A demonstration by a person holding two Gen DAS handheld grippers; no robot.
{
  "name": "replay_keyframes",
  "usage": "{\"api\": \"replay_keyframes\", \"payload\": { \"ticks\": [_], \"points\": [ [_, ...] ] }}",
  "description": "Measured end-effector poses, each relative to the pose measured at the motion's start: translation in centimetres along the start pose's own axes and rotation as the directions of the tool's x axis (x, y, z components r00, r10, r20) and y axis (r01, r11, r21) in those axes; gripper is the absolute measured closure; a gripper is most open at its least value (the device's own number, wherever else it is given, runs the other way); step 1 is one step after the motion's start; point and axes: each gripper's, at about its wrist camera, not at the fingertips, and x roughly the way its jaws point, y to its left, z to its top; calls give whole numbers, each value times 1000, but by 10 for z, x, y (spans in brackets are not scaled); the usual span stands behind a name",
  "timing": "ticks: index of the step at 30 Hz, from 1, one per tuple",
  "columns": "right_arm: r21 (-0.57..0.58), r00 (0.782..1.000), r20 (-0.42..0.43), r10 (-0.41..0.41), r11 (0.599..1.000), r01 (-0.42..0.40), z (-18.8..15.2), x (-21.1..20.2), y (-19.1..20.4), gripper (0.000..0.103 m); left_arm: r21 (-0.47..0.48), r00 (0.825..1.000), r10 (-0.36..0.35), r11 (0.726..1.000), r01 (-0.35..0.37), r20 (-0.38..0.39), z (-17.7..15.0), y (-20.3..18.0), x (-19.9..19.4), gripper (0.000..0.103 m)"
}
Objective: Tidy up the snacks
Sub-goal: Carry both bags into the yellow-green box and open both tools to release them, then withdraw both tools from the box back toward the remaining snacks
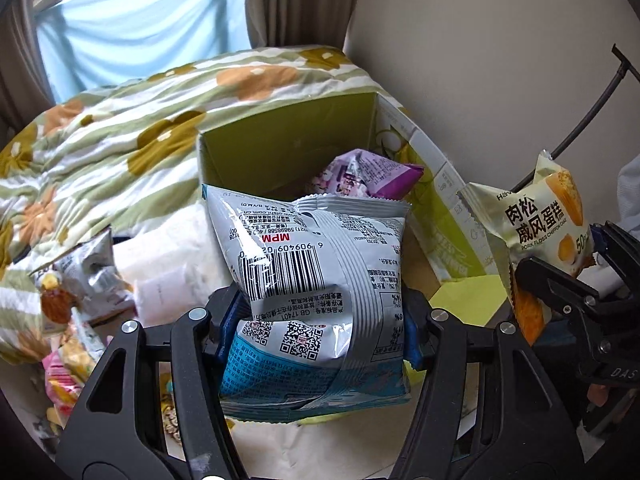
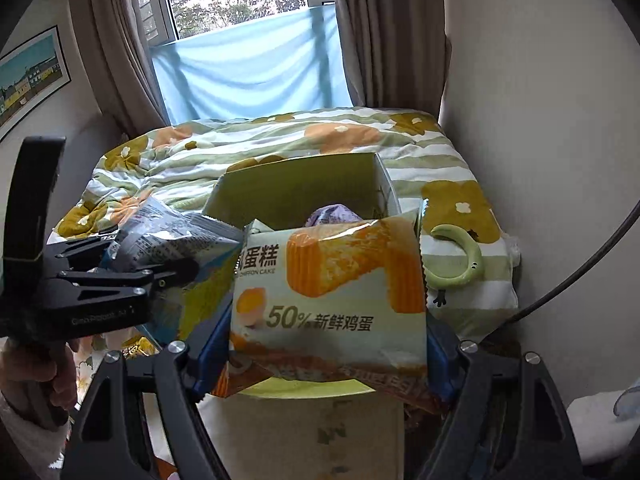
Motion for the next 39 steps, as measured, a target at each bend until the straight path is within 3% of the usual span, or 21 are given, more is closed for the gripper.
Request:
{"api": "replay_keyframes", "payload": {
  "ticks": [2,4,5,6,14,26,27,30,35,39],
  "points": [
    [7,1000,-19,19,1000,-19,2,9,-11,27,-5,1000,13,1000,-13,-15,-2,-11,16,40],
    [8,999,-38,38,999,-38,2,17,-18,27,-11,999,30,999,-31,-30,-7,-16,28,23],
    [6,998,-46,46,999,-45,2,20,-22,27,-19,998,46,999,-46,-36,-10,-17,31,4],
    [3,997,-55,55,998,-55,2,24,-24,26,-28,998,57,998,-58,-29,-14,-16,30,1],
    [21,991,-85,104,995,-103,2,44,-27,26,-67,988,149,986,-152,-49,-37,6,8,1],
    [-1,983,-111,145,989,-146,0,58,1,24,-167,983,182,969,-184,-23,-60,27,-30,1],
    [-1,985,-109,133,991,-134,0,61,1,22,-170,983,183,968,-184,-20,-61,27,-32,1],
    [-12,992,-74,104,994,-105,-4,62,-2,0,-173,981,192,966,-193,-22,-64,28,-35,1],
    [40,992,-36,123,992,-122,-17,54,-14,0,-171,980,198,965,-197,-14,-78,26,-38,1],
    [35,990,-68,126,992,-124,-30,53,-13,0,-201,984,176,963,-178,-27,-86,26,-36,1]
  ]
}}
